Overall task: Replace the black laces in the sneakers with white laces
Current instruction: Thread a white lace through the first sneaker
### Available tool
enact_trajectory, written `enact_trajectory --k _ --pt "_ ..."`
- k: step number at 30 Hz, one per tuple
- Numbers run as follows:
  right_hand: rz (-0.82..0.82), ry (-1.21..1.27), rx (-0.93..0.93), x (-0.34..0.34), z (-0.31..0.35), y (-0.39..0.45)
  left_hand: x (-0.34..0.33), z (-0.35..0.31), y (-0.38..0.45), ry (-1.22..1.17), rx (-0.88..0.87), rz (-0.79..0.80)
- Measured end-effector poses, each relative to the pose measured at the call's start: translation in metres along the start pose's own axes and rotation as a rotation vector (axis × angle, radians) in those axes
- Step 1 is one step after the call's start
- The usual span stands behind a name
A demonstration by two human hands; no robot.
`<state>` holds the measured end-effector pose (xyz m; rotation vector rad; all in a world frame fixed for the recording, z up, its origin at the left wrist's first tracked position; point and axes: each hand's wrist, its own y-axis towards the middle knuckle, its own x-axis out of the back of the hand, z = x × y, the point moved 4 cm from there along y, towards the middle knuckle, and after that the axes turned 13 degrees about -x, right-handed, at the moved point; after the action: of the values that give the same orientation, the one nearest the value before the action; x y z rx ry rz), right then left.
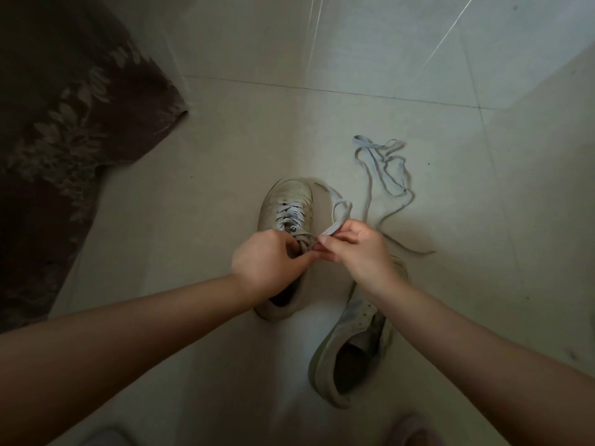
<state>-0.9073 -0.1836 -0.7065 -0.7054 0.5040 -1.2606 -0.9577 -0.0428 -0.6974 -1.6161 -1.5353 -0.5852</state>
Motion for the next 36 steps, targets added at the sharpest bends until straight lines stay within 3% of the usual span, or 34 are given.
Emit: enact_trajectory --k 3,10,14,19,30,33,36 --pt "-0.005 0.015 -0.013 -0.002 -0.002 0.001 -0.002 0.001 0.006 -0.031 0.027 0.043" --pt "0.019 -0.016 -0.038 -0.009 -0.009 0.001 -0.009 0.011 0.004 -0.559 0.162 0.088" --pt "-0.002 -0.072 -0.013 -0.007 -0.009 0.004 -0.011 0.012 0.001 -0.651 0.187 0.091" --pt "-0.060 -0.258 0.110 -0.005 -0.009 0.003 -0.012 0.015 0.001 -0.664 0.204 0.096" --pt "-0.179 -0.335 0.223 -0.005 -0.013 0.000 -0.013 0.014 0.002 -0.705 0.195 0.088" --pt "-0.206 -0.360 0.256 -0.004 -0.011 -0.002 -0.011 0.014 0.000 -0.675 0.112 0.150" --pt "-0.207 -0.369 0.254 -0.004 -0.014 -0.005 -0.009 0.012 -0.002 -0.474 -0.037 0.172"
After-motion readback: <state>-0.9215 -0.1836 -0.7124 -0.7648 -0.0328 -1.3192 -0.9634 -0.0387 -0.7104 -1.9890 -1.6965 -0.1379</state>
